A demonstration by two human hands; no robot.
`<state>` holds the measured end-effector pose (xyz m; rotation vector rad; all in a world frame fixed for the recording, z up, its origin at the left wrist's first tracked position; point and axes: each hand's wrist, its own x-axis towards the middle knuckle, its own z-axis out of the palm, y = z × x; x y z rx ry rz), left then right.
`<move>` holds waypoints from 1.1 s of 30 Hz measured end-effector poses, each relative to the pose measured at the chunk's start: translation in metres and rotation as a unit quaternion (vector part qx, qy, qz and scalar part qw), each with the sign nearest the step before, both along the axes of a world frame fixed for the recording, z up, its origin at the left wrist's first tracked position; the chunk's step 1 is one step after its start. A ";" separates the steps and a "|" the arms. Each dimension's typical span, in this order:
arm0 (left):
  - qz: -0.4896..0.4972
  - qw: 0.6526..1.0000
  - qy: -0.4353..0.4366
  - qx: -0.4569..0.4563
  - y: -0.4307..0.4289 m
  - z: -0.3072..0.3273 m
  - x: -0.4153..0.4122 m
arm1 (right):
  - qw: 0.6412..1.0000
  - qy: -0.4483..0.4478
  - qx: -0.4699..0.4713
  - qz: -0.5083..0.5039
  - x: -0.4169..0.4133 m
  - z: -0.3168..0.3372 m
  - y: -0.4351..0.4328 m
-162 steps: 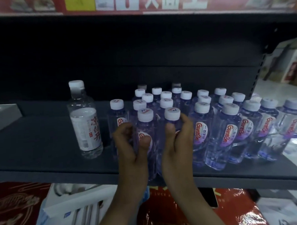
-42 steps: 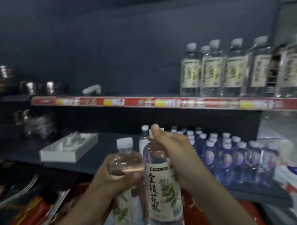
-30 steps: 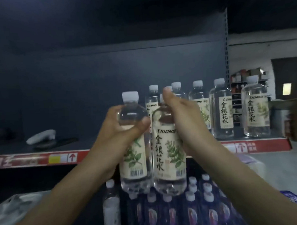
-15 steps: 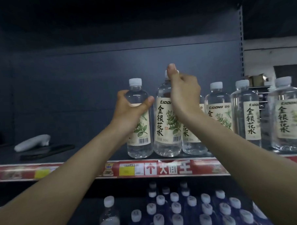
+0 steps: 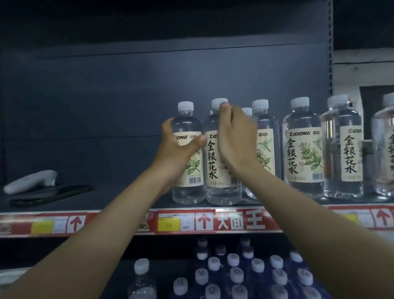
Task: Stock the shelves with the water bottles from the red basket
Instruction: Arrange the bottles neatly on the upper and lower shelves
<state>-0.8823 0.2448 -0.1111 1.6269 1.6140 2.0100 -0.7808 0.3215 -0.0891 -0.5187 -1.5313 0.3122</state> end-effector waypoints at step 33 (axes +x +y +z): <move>0.265 0.854 0.386 -0.227 -0.101 -0.076 0.018 | 0.900 -0.420 -0.047 -0.109 0.057 -0.088 -0.097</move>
